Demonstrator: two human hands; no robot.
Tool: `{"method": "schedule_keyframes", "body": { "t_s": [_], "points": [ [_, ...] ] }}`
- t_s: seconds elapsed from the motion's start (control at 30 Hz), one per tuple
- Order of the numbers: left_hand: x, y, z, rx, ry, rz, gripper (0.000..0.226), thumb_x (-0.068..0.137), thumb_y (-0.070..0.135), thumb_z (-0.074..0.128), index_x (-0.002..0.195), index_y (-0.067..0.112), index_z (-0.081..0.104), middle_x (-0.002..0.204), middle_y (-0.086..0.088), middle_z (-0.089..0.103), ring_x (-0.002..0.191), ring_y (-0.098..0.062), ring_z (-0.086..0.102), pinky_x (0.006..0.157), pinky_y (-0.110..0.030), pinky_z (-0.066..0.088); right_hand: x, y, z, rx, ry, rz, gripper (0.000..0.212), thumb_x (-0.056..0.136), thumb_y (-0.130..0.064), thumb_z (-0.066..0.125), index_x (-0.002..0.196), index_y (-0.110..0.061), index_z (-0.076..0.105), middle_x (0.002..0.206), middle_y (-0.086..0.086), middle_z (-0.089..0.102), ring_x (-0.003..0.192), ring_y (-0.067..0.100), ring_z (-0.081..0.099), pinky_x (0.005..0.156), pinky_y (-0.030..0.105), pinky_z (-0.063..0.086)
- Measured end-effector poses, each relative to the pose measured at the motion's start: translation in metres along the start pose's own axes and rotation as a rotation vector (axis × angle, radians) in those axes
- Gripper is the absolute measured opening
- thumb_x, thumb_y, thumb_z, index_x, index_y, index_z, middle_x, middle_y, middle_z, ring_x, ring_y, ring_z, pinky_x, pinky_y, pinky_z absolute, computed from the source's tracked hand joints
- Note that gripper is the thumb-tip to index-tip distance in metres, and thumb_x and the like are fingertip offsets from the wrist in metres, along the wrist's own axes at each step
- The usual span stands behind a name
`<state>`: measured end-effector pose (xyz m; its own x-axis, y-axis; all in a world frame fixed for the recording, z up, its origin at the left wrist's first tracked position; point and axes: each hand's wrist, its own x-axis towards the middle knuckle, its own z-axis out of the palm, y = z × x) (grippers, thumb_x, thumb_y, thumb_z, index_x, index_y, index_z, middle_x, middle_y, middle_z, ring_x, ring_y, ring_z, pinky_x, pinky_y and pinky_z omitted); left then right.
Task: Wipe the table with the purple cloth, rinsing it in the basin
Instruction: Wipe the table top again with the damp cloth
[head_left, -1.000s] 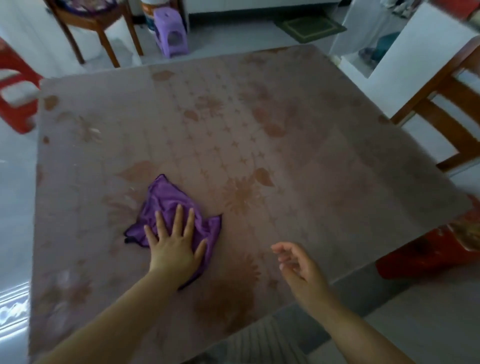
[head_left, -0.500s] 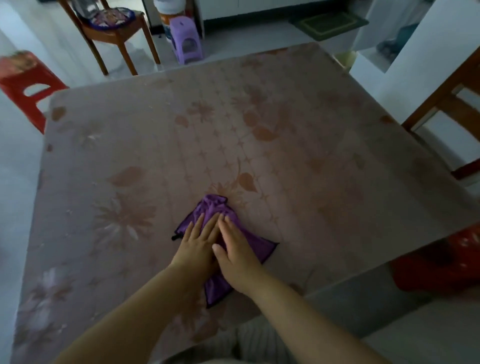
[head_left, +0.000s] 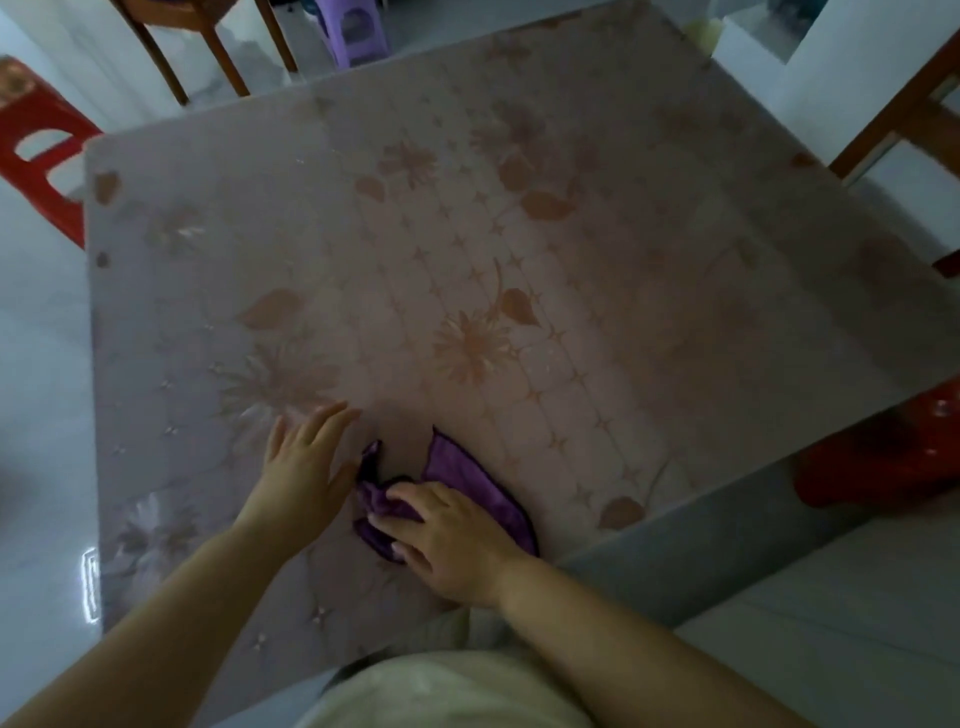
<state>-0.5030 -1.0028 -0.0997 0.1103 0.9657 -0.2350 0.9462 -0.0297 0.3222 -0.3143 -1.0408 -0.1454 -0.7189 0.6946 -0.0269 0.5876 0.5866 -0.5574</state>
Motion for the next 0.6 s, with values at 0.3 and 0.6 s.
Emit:
{"method": "schedule_keyframes", "body": {
  "t_s": [0.3,0.6],
  "points": [
    [-0.008,-0.020,0.000,-0.058,0.017,-0.126,0.061,0.078,0.040,0.043,0.135,0.019,0.038,0.144,-0.008,0.037,0.133,-0.032,0.032,0.111,-0.054,0.008,-0.063,0.111,-0.079,-0.314,0.060,0.753,0.079,0.079,-0.075,0.017,0.146,-0.035,0.003,0.158,0.006,0.003,0.143,0.034,0.004,0.112,0.055,0.009],
    [-0.048,-0.018,-0.007,-0.006,0.068,-0.458,0.062,0.079,0.014,0.064,0.135,0.018,0.037,0.140,-0.011,0.041,0.127,-0.037,0.040,0.110,-0.054,0.010,0.142,0.121,-0.102,-0.188,-0.152,0.460,0.087,0.073,-0.081,0.034,0.144,-0.044,0.000,0.156,0.009,-0.016,0.139,0.042,-0.016,0.108,0.058,-0.012]
  ]
}}
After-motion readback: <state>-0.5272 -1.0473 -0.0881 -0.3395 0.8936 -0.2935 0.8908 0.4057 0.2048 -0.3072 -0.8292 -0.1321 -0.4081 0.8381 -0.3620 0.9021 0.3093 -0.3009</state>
